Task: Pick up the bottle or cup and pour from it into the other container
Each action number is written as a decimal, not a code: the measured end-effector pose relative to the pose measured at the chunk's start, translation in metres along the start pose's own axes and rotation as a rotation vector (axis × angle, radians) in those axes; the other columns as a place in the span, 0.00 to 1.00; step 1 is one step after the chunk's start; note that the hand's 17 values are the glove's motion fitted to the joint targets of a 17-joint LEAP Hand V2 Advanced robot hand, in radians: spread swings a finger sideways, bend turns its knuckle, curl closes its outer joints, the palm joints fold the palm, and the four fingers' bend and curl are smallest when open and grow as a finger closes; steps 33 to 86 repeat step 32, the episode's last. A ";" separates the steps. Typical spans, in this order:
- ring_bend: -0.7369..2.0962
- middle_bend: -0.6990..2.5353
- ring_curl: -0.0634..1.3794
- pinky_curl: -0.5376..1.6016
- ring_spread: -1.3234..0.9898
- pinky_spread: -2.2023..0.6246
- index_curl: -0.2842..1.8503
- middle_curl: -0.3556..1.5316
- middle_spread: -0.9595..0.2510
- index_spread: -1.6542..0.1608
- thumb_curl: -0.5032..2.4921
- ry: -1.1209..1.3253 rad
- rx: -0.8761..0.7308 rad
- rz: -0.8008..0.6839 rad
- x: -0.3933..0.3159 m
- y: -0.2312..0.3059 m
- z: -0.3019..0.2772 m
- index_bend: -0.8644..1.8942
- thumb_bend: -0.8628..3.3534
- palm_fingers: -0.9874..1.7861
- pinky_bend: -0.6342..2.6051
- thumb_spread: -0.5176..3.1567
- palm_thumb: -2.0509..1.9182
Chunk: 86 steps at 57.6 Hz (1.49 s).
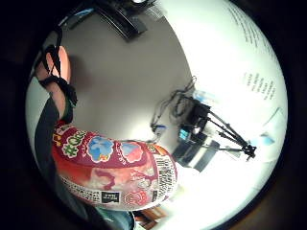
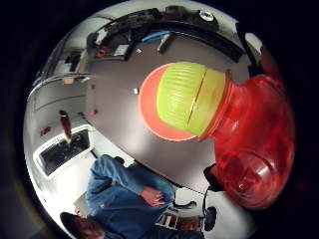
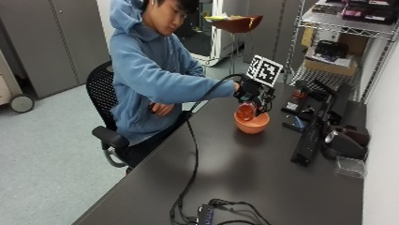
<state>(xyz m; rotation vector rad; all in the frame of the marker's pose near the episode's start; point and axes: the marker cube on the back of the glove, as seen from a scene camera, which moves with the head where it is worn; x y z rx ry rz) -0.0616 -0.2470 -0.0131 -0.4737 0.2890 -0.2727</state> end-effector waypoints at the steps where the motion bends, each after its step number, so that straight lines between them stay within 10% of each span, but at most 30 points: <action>1: 0.47 0.34 0.38 0.43 0.49 0.71 0.33 0.48 0.71 0.82 0.41 0.019 0.001 0.001 -0.002 -0.001 -0.001 0.37 0.20 0.79 0.33 0.16 0.77; 86: 0.47 0.34 0.38 0.43 0.49 0.71 0.33 0.48 0.70 0.82 0.41 0.254 -0.128 -0.007 -0.030 -0.015 0.004 0.37 0.20 0.79 0.33 0.17 0.77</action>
